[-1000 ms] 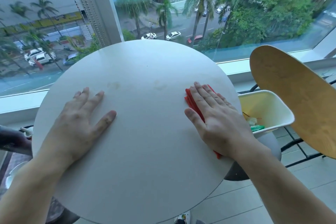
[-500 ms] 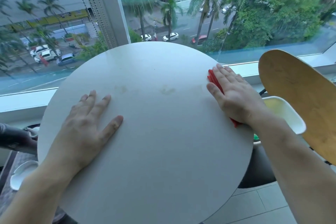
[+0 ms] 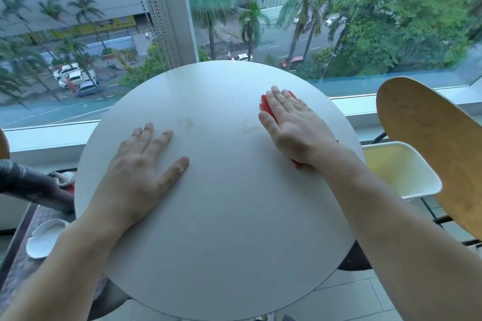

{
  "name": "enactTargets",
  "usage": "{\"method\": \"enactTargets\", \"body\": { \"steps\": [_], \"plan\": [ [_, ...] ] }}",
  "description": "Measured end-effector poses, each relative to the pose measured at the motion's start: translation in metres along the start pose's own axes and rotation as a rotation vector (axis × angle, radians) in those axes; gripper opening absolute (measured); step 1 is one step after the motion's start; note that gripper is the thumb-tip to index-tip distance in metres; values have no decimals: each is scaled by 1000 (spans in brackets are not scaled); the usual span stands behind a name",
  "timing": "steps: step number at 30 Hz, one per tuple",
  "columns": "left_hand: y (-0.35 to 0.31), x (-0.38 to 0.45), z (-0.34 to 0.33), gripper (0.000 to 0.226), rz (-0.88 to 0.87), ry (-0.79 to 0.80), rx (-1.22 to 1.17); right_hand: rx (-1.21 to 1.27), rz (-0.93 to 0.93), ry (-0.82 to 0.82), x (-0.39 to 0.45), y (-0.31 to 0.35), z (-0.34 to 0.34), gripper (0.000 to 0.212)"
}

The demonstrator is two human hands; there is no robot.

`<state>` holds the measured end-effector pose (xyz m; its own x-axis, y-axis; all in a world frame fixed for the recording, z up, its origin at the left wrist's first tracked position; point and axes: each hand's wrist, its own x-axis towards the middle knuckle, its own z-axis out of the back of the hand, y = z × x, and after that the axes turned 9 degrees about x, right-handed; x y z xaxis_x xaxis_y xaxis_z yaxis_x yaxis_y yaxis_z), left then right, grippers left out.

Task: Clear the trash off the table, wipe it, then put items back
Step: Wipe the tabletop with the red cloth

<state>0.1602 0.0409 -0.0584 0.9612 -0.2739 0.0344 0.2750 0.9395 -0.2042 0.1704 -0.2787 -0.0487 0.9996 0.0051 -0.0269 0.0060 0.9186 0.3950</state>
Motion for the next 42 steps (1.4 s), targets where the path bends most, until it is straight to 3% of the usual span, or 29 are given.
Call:
{"method": "enactTargets", "body": {
  "steps": [10, 20, 24, 31, 42],
  "plan": [
    [-5, -2, 3, 86, -13, 14, 10, 36, -36, -9, -58, 38, -12, 65],
    [-3, -2, 0, 83, -43, 3, 50, 22, -199, -68, -131, 40, -19, 71],
    [-3, 0, 0, 77, -58, 2, 61, 32, -265, -106, -123, 35, -18, 76],
    [-3, -1, -1, 86, -46, 10, 49, 20, -303, -117, -94, 2, -8, 76],
    [-1, 0, -3, 90, -34, 11, 35, -8, -189, -74, -31, -19, 2, 77]
  ]
}}
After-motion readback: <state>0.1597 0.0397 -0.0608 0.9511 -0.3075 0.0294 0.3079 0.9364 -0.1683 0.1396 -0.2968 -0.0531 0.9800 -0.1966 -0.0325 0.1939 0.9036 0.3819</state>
